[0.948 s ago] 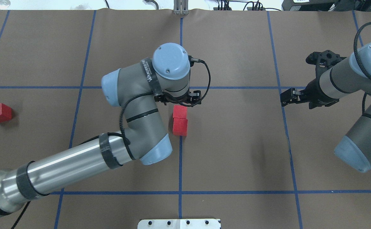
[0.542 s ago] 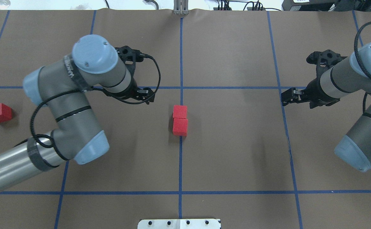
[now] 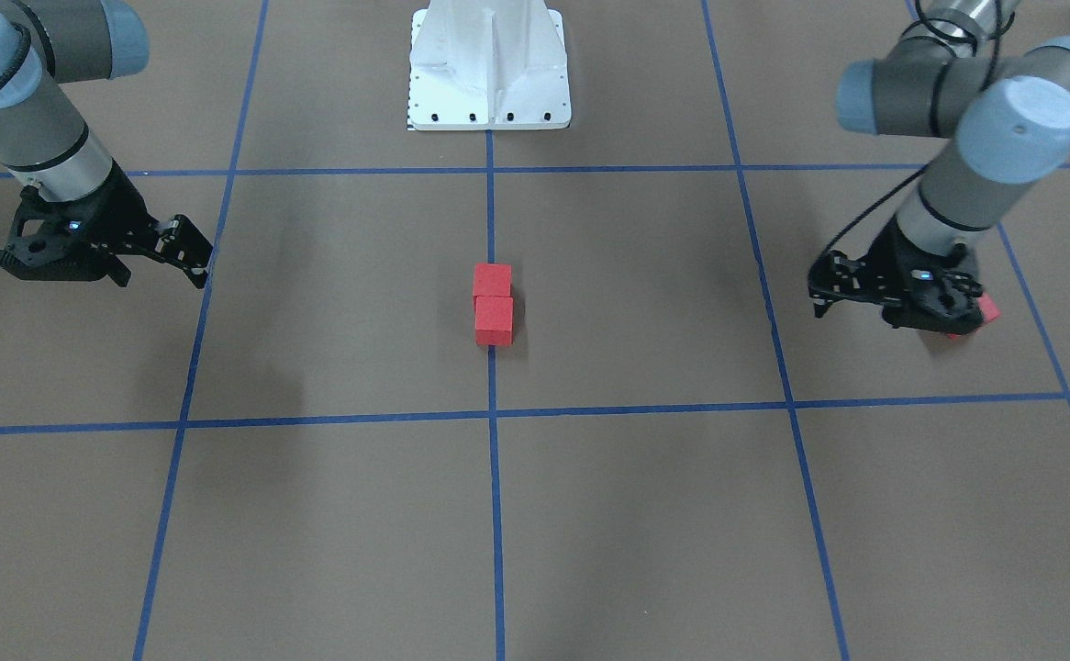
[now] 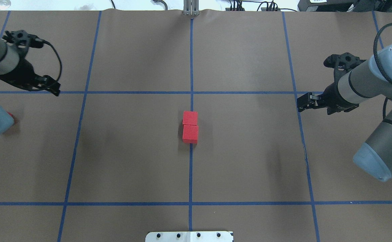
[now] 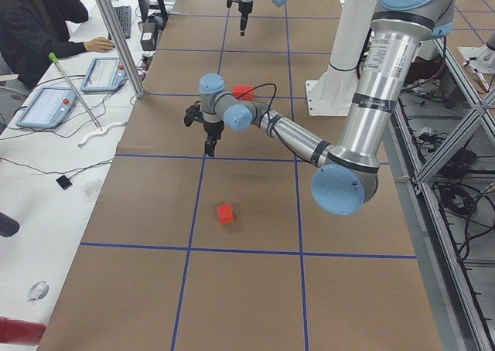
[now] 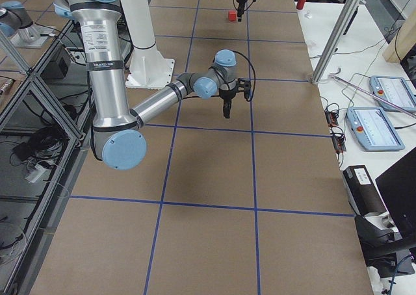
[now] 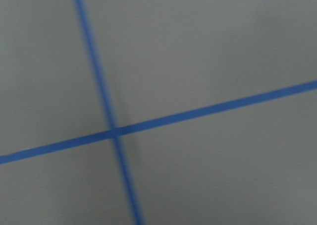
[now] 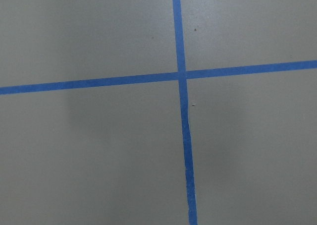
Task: Form red blocks into L shape at center
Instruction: 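Lift the left gripper away and move it toward the far-side red cube, then lower the left gripper onto the remaining red cube and grasp it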
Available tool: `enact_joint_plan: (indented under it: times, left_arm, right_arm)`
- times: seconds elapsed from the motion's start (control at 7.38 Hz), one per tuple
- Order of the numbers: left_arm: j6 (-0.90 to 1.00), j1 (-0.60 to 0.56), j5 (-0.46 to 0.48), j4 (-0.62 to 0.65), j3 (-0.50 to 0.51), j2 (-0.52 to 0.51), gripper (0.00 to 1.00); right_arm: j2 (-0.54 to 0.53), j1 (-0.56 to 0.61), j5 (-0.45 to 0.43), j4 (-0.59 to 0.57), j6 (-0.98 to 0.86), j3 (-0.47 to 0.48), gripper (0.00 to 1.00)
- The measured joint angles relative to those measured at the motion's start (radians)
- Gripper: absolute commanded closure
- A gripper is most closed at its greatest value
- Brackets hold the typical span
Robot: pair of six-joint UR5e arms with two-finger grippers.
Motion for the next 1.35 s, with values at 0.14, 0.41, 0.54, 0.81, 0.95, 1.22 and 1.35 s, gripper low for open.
enact_joint_plan:
  times: [0.14,0.41,0.54,0.81,0.95,1.22,1.35]
  left_arm:
    - [0.045,-0.075,-0.052,-0.055,0.076,0.040,0.00]
    - [0.049,-0.164,-0.082,-0.131,0.189,0.086,0.00]
    - [0.025,-0.192,-0.085,-0.144,0.209,0.110,0.00]
    - [-0.042,-0.205,-0.086,-0.170,0.214,0.150,0.00]
    - [-0.085,-0.205,-0.086,-0.196,0.218,0.168,0.00]
    - [-0.212,-0.205,-0.085,-0.250,0.215,0.190,0.00]
    - [-0.268,-0.205,-0.085,-0.284,0.216,0.203,0.00]
  right_arm:
    - [0.002,-0.001,-0.001,0.000,0.003,-0.001,0.00]
    - [0.011,-0.002,-0.003,0.000,0.008,-0.004,0.00]
    - [0.015,-0.002,-0.003,0.000,0.008,-0.010,0.00]
    - [0.019,-0.002,-0.003,0.000,0.007,-0.017,0.00]
    - [0.021,-0.002,-0.003,0.000,0.007,-0.017,0.00]
    - [0.022,-0.002,-0.003,0.000,0.006,-0.019,0.00]
    - [0.022,-0.002,-0.003,0.000,0.005,-0.021,0.00]
